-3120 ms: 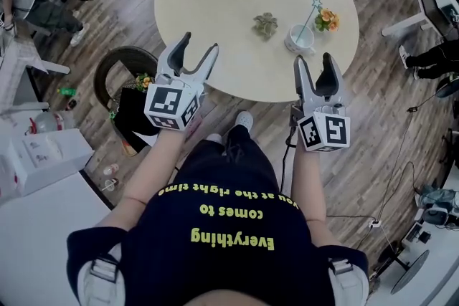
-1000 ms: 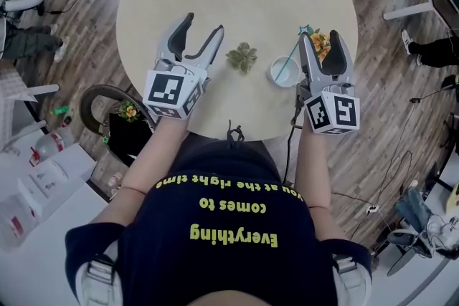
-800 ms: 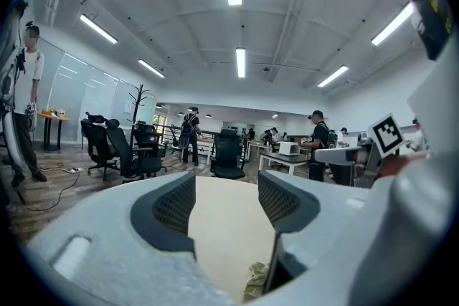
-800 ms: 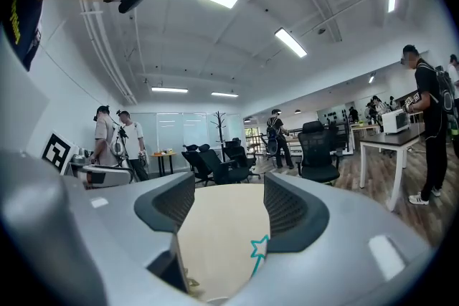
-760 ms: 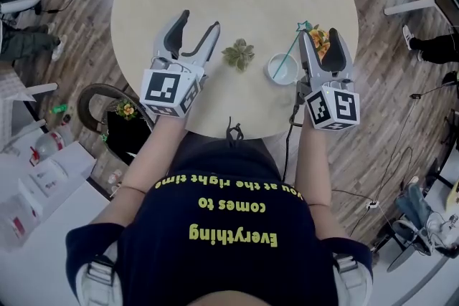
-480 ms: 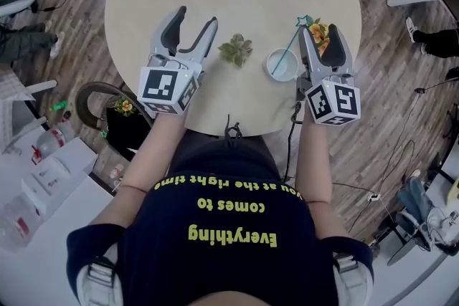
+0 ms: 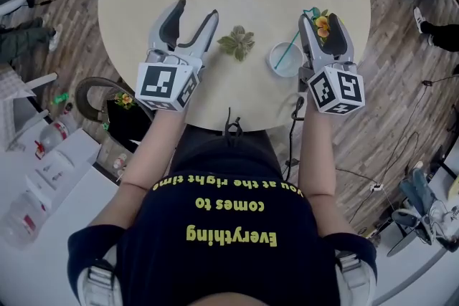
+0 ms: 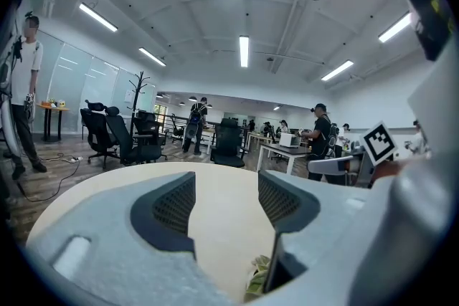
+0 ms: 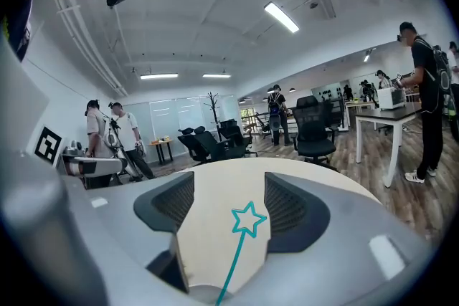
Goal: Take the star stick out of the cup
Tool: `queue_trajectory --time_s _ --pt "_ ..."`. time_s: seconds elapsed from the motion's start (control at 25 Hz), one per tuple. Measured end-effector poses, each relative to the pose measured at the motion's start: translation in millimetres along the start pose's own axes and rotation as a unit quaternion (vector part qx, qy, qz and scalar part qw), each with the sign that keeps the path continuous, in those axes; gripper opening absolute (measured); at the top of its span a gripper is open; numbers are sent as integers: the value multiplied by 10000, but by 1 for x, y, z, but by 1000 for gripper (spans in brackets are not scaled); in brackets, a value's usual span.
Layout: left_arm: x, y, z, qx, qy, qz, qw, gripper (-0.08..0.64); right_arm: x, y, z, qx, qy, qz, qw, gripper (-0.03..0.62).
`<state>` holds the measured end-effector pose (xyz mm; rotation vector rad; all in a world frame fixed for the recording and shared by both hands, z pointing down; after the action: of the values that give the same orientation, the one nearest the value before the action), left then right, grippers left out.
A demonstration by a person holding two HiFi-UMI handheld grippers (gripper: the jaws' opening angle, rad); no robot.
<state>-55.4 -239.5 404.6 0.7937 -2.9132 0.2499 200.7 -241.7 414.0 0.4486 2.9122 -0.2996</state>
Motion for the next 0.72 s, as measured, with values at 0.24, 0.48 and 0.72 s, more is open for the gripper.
queue_trajectory --time_s 0.24,0.48,0.72 --pt "3 -6 -8 79 -14 7 10000 272 -11 -13 -18 222 -185 -38 9996 298" --pt "2 -9 -10 125 13 -5 9999 273 -20 -19 -33 441 -284 -113 9986 293" --pt "2 -9 -17 217 41 -16 9998 273 -26 -23 -49 734 -297 -199 9967 288"
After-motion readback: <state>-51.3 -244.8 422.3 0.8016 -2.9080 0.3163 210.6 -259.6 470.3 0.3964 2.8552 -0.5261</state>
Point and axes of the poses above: the fingertips, and each gripper's own axes: y backward along the fingers, x to its left, z out of its top, the point moved 3 cm from there along y, backward along the fingers, and after that the axes turned 5 degrees about -x, right-handed, at the moved point
